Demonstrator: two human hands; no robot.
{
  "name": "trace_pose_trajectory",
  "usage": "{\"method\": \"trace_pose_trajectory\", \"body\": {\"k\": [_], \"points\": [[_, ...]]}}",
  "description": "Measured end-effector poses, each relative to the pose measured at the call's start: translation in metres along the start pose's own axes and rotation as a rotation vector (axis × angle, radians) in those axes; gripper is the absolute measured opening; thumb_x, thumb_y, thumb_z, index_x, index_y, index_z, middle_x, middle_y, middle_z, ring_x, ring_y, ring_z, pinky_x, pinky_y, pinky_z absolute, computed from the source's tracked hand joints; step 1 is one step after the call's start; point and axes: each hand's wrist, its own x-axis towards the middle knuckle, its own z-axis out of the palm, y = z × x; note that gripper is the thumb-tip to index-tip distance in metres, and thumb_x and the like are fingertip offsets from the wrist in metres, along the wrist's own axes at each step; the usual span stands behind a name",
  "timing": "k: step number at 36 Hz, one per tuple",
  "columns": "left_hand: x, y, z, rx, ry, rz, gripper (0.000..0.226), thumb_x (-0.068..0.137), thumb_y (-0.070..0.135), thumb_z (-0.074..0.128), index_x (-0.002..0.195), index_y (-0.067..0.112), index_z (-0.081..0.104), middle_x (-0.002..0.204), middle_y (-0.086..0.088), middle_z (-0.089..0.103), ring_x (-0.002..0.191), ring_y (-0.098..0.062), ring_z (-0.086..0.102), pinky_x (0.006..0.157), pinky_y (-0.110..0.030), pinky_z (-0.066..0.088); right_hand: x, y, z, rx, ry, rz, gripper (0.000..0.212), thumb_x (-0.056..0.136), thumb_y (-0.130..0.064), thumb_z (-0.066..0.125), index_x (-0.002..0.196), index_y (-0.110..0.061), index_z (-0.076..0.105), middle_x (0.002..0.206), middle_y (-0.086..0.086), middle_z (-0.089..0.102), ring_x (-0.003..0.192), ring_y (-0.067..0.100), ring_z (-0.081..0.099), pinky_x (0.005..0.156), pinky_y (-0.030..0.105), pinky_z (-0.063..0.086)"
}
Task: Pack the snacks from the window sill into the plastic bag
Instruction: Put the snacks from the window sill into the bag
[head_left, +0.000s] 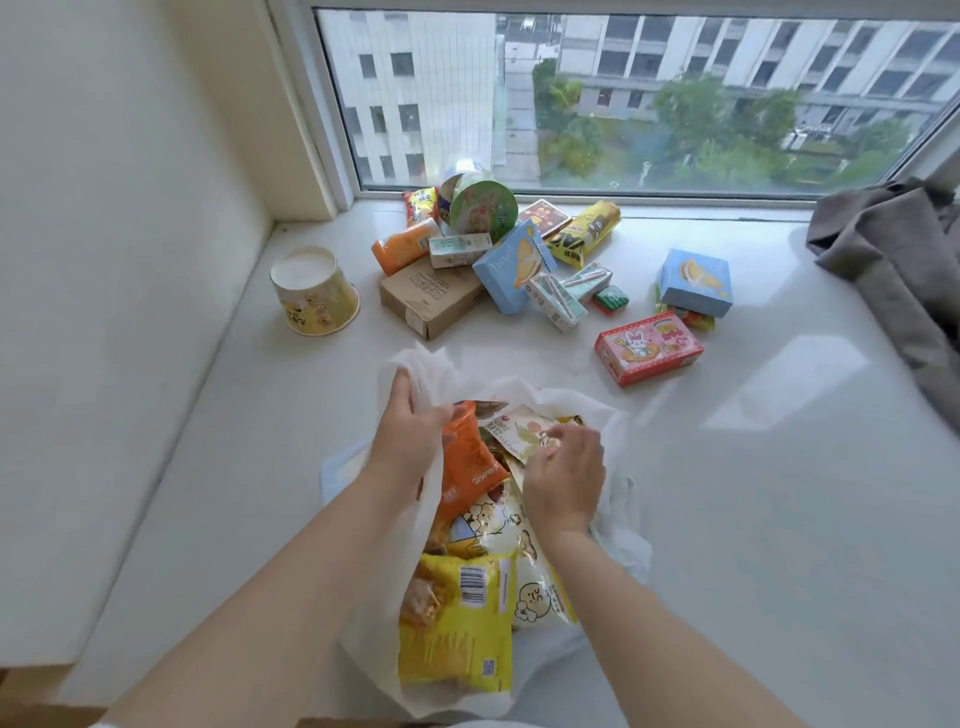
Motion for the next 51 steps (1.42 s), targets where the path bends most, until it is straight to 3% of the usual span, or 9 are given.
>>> {"method": "trace_pose_trajectory", "body": {"k": [5,11,17,22,31,36,40,44,51], "points": [[0.005,-0.006,0.005,0.189,0.01,-0.027,0.082,0.089,0.015,0.059,0.148,0.039,0.008,0.155,0.003,0.02,0.115,-0.025,0.056,0.09,-0.044,0.052,0.021,0.054,-0.015,-0.24,-0.081,0.628,0.067,0.079,-0.042,0.063,0.133,-0.012,0.039,0.134,0.014,0.035,0.118,0.033,0.036,0.097,0.042,0.035],[0.012,-0.007,0.01,0.315,0.017,-0.088,0.079,0.091,0.015,0.055,0.147,0.042,0.007,0.154,-0.002,0.025,0.108,-0.027,0.059,0.087,-0.044,0.054,0.025,0.089,-0.026,-0.214,-0.372,0.868,0.041,0.092,-0.03,0.045,0.129,-0.014,0.051,0.128,0.013,0.049,0.119,0.034,0.041,0.096,0.041,0.035],[0.022,0.007,0.017,0.261,0.065,-0.05,0.074,0.091,0.006,0.048,0.149,0.037,0.012,0.136,-0.011,0.048,0.073,-0.012,0.059,0.055,-0.026,0.049,0.033,0.098,-0.052,0.296,-0.128,1.106,0.034,0.096,-0.012,0.041,0.12,0.008,0.052,0.115,0.024,0.057,0.104,0.037,0.056,0.085,0.039,0.044],[0.028,0.031,0.021,0.157,0.089,0.01,0.072,0.094,0.007,0.045,0.15,0.034,0.008,0.099,0.002,0.053,0.074,-0.012,0.058,0.046,-0.023,0.049,0.064,0.077,-0.081,0.434,0.032,0.997,0.041,0.097,-0.022,0.038,0.116,0.01,0.053,0.113,0.023,0.058,0.105,0.034,0.057,0.088,0.039,0.045],[0.051,0.088,0.001,0.116,0.175,0.217,0.062,0.091,0.007,0.046,0.147,0.025,0.024,0.095,0.005,0.055,0.06,-0.008,0.04,0.043,-0.018,0.035,0.109,0.009,-0.139,0.423,0.332,0.515,0.029,0.092,-0.014,0.034,0.101,-0.004,0.06,0.101,0.017,0.06,0.099,0.03,0.054,0.083,0.034,0.04],[0.051,0.075,-0.018,0.326,0.242,0.169,0.07,0.093,0.009,0.046,0.15,0.028,0.012,0.118,-0.002,0.053,0.068,-0.01,0.049,0.055,-0.021,0.039,0.084,0.039,-0.136,0.091,0.196,0.429,0.025,0.089,-0.024,0.044,0.095,-0.004,0.059,0.105,0.02,0.064,0.097,0.037,0.057,0.072,0.034,0.037],[0.044,0.055,-0.035,0.768,0.288,0.075,0.064,0.092,0.023,0.048,0.15,0.027,0.019,0.147,-0.013,0.037,0.119,-0.033,0.048,0.091,-0.037,0.042,0.066,0.061,-0.118,-0.161,-0.024,0.347,0.035,0.089,-0.036,0.046,0.111,-0.008,0.048,0.106,0.018,0.061,0.094,0.035,0.057,0.07,0.035,0.035],[0.034,0.038,-0.039,1.119,0.381,0.074,0.053,0.084,0.038,0.049,0.135,0.023,0.044,0.132,-0.01,0.048,0.113,-0.032,0.051,0.079,-0.036,0.04,0.06,0.061,-0.104,-0.201,-0.125,0.311,0.038,0.088,-0.038,0.048,0.112,-0.01,0.045,0.111,0.013,0.053,0.096,0.035,0.056,0.073,0.036,0.036],[0.031,0.028,-0.022,1.311,0.529,0.388,0.063,0.076,0.052,0.067,0.119,0.01,0.047,0.115,-0.013,0.045,0.106,-0.03,0.045,0.074,-0.041,0.044,0.062,0.051,-0.094,-0.242,-0.127,0.212,0.042,0.087,-0.038,0.048,0.121,-0.014,0.044,0.119,0.008,0.047,0.102,0.032,0.053,0.073,0.035,0.038]]}}
